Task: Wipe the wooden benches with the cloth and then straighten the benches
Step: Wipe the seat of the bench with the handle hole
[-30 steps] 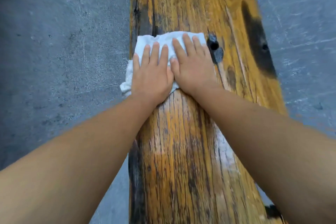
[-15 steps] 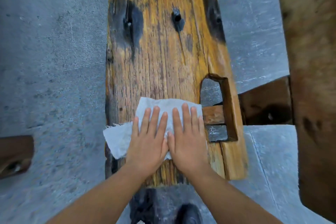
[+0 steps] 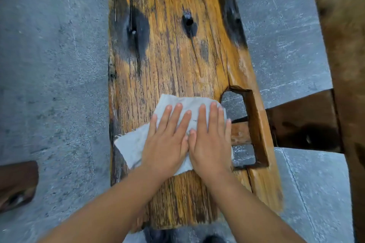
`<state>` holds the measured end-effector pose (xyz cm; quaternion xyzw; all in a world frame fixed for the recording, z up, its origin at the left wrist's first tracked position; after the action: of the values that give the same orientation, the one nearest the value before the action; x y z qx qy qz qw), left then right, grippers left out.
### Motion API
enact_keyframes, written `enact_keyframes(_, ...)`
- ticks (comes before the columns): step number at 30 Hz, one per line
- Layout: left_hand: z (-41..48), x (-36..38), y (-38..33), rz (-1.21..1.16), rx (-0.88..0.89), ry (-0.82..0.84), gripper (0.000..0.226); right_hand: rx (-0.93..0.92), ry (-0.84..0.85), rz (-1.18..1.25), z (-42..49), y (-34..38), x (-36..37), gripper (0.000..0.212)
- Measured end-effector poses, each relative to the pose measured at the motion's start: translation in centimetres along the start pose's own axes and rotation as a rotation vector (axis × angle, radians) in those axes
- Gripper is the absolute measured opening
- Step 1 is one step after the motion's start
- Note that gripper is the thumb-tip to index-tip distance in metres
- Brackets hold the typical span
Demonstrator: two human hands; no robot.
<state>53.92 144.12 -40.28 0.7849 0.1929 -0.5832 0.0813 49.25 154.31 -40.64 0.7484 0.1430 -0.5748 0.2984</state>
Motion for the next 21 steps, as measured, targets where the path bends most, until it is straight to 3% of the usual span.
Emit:
enact_keyframes(11, 19.6, -5.8, -0.8, 0.045, 0.170, -0.084, 0.059, 0.118, -0.059, -0.098, 17.8, -4.8, -4.2, 0.069)
enact_keyframes(21, 35.3, -10.8, -1.4, -0.015, 0.124, -0.141, 0.059, 0.095, -0.066, -0.112, 33.7, -9.1, -8.1, 0.066)
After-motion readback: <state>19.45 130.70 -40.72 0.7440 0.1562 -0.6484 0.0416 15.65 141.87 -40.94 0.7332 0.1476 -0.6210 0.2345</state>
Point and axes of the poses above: each hand's wrist, its own z-axis towards the middle knuckle, its own x-axis out of the palm, y = z × x, the point moved 8 cm from there along z, towards the middle knuckle, and after that the axes turned 14 degrees about -x, right-handed, at the moved point
